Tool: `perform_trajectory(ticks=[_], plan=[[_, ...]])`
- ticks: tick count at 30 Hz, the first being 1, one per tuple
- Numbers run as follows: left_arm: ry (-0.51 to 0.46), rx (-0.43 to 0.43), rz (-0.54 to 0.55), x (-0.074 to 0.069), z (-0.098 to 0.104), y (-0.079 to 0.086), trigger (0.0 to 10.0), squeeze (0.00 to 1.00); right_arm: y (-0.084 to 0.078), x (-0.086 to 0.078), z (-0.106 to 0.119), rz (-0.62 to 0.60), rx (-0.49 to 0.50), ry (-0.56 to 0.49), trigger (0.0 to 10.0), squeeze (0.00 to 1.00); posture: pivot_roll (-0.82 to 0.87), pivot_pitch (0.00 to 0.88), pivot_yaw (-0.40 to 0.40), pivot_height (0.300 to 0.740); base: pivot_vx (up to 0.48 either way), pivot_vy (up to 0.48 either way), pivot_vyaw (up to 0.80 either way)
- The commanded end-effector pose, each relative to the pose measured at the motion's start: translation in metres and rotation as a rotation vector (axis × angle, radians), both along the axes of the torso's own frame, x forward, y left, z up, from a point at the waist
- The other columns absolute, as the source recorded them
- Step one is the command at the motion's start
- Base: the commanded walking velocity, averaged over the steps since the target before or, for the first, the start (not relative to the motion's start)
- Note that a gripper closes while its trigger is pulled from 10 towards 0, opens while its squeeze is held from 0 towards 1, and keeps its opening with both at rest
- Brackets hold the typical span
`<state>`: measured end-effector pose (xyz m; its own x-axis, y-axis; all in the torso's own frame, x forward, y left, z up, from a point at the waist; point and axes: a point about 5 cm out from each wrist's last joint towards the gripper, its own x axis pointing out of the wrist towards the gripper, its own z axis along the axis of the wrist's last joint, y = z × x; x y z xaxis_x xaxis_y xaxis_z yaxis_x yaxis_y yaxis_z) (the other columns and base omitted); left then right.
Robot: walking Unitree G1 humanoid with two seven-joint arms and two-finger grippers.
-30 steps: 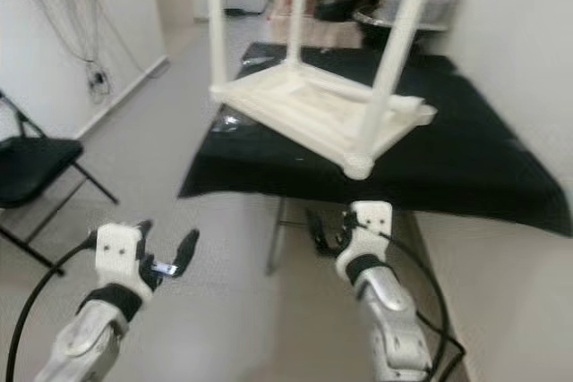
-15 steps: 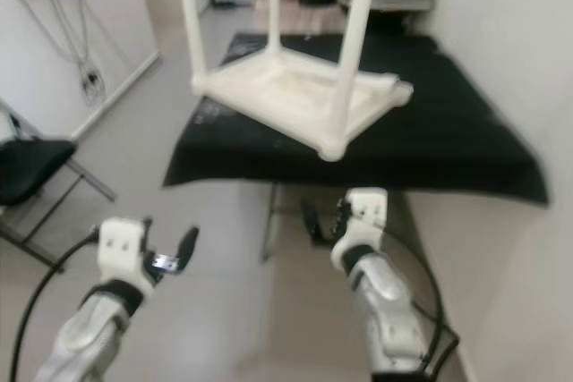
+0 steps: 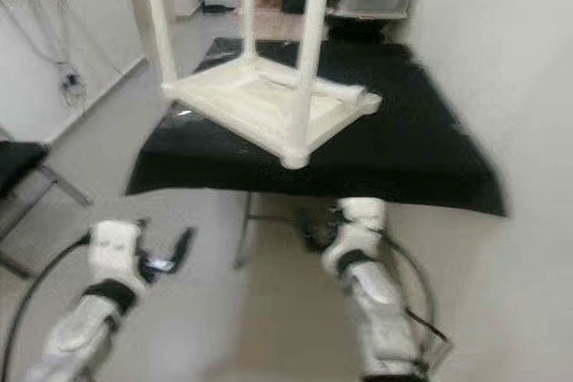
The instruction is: Building children table
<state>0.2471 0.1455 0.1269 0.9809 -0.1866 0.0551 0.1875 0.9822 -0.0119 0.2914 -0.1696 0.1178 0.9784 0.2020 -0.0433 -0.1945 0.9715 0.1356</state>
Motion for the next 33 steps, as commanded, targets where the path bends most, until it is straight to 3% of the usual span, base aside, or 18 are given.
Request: perform_trajectory(ticks=[1, 12, 23, 33], plan=[[-0.006, 0.015, -0.025, 0.000, 0.001, -0.002, 10.0, 0.00, -0.003, -0.001, -0.004, -0.004, 0.005, 0.025, 10.0, 0.00, -0.01, 0.017, -0.040, 0.740, 0.000, 0.000, -0.80], [-0.024, 0.016, -0.041, 0.002, 0.006, -0.005, 10.0, 0.00, 0.001, -0.001, 0.000, 0.028, 0.009, -0.001, 10.0, 0.00, -0.01, 0.017, -0.042, 0.740, 0.291, 0.000, -0.49], [-0.033, 0.013, -0.047, 0.003, 0.008, -0.006, 10.0, 0.00, 0.001, -0.001, 0.001, 0.041, -0.009, -0.006, 10.0, 0.00, -0.01, 0.017, -0.046, 0.740, 0.331, 0.000, 0.00], [-0.066, 0.012, -0.045, 0.009, 0.018, -0.006, 10.0, 0.00, 0.005, 0.000, 0.005, 0.130, -0.013, -0.025, 10.0, 0.00, -0.01, 0.016, -0.046, 0.740, 0.333, 0.000, 0.00]])
